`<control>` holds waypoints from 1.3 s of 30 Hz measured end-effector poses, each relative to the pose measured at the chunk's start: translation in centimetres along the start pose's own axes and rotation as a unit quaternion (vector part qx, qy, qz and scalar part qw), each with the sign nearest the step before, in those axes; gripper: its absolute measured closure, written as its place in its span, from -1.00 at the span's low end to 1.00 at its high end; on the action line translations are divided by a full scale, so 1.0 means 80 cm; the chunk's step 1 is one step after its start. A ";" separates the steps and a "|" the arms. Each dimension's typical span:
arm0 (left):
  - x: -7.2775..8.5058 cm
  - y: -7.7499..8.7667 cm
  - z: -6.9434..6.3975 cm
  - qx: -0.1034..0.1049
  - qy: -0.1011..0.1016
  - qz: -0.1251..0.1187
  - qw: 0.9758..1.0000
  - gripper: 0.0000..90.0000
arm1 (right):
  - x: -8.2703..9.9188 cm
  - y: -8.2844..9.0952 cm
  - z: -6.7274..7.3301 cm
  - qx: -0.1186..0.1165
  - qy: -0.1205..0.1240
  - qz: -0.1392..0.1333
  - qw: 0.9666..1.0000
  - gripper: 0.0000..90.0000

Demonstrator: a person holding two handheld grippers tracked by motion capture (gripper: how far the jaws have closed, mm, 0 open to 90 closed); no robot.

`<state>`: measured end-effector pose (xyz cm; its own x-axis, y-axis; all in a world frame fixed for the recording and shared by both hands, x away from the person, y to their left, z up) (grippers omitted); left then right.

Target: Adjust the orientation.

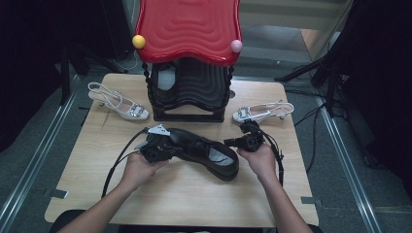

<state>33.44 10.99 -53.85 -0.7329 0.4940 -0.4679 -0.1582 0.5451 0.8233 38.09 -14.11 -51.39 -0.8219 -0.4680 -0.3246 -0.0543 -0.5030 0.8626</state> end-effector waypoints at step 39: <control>-0.028 -0.038 -0.025 0.014 -0.008 0.018 1.000 0.95 | 0.078 0.003 0.039 -0.011 -0.050 -0.051 0.997 1.00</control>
<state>34.19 6.88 -54.63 -0.7270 0.5248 -0.4429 -0.1133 0.5445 0.8311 31.22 -14.91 -51.97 -0.8654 -0.3392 -0.3687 -0.1291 -0.5601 0.8183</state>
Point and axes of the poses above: each handheld gripper's, and its own axes: y roughly backward along the jaws, x roughly out of its underside, z roughly to its left, the point moved 5 cm from there along -y, roughly forward along the jaws, and after that the axes turned 15 degrees about z, right-handed, at the moved point
